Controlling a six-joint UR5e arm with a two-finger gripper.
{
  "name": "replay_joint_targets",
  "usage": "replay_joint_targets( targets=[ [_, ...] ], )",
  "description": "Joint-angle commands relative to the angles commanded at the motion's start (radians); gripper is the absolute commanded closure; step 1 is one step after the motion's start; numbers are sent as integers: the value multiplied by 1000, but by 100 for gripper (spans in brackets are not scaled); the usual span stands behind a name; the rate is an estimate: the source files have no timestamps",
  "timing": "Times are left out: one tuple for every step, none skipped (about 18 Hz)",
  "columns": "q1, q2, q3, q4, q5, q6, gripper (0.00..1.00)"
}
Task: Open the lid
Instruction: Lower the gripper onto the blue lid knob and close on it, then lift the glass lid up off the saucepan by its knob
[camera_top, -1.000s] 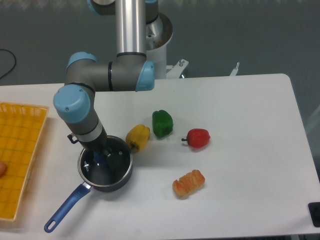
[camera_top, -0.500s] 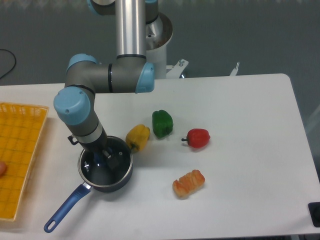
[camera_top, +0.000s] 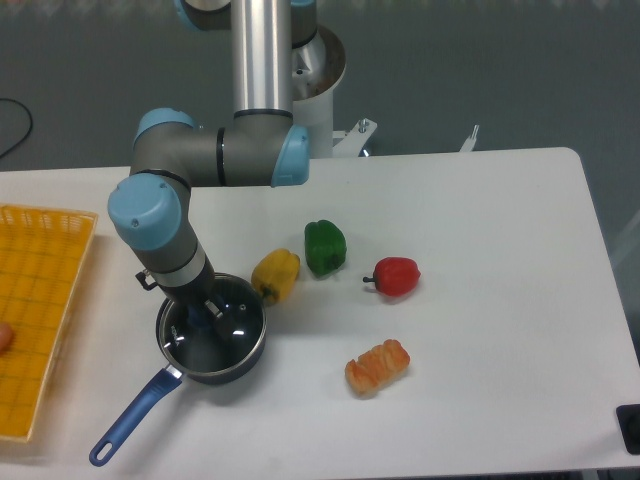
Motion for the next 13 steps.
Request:
replay_joint_targets(
  targets=[
    [0, 0, 0, 0, 0, 0, 25],
    [0, 2, 0, 0, 0, 2, 26],
    [0, 2, 0, 0, 0, 3, 25],
    [0, 3, 0, 0, 0, 3, 26],
    [0, 6, 0, -2, 0, 5, 26],
    [0, 8, 0, -2, -2, 6, 27],
    [0, 9, 0, -2, -2, 6, 29],
    [0, 11, 0, -2, -2, 6, 30],
    [2, 12, 3, -2, -2, 6, 30],
    [2, 12, 3, -2, -2, 8, 30],
    [2, 12, 3, -2, -2, 8, 30],
    [2, 14, 3, -2, -2, 8, 31],
    [2, 14, 5, -2, -2, 8, 32]
  ],
)
